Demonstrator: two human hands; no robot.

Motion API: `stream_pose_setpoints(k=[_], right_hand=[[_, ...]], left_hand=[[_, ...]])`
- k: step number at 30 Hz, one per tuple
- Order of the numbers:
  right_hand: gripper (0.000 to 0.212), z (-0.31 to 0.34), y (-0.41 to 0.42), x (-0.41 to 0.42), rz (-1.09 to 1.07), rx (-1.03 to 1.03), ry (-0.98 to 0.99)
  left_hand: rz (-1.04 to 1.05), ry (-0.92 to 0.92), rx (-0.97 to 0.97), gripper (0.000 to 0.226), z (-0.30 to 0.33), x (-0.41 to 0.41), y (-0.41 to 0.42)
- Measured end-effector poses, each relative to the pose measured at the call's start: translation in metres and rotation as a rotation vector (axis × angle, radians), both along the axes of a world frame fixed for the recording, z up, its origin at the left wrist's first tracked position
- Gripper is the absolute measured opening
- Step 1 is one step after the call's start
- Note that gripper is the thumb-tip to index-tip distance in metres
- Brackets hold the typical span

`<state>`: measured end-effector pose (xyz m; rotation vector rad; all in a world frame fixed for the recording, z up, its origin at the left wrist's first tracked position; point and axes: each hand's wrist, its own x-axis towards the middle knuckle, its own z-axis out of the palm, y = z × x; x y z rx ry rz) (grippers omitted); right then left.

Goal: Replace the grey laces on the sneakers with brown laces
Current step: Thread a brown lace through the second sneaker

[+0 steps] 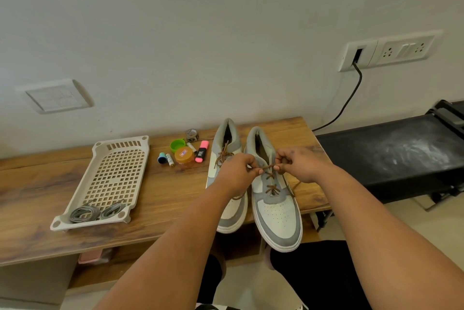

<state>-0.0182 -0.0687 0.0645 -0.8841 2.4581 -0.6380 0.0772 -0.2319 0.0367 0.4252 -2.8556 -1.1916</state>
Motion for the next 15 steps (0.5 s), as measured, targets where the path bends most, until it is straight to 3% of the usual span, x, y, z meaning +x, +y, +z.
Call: stream_pose_setpoints(k=[8, 12, 15], right_hand=[[0.003, -0.002, -0.001, -0.003, -0.028, 0.014, -0.019], [0.015, 0.000, 0.008, -0.002, -0.148, -0.078, -0.288], [0.016, -0.001, 0.018, 0.001, -0.219, -0.175, -0.560]], left_hand=[[0.037, -0.033, -0.017, 0.007, 0.004, 0.002, 0.000], [0.150, -0.025, 0.117, 0.012, 0.010, 0.010, 0.009], [0.089, -0.073, 0.113, 0.011, 0.016, 0.016, 0.012]])
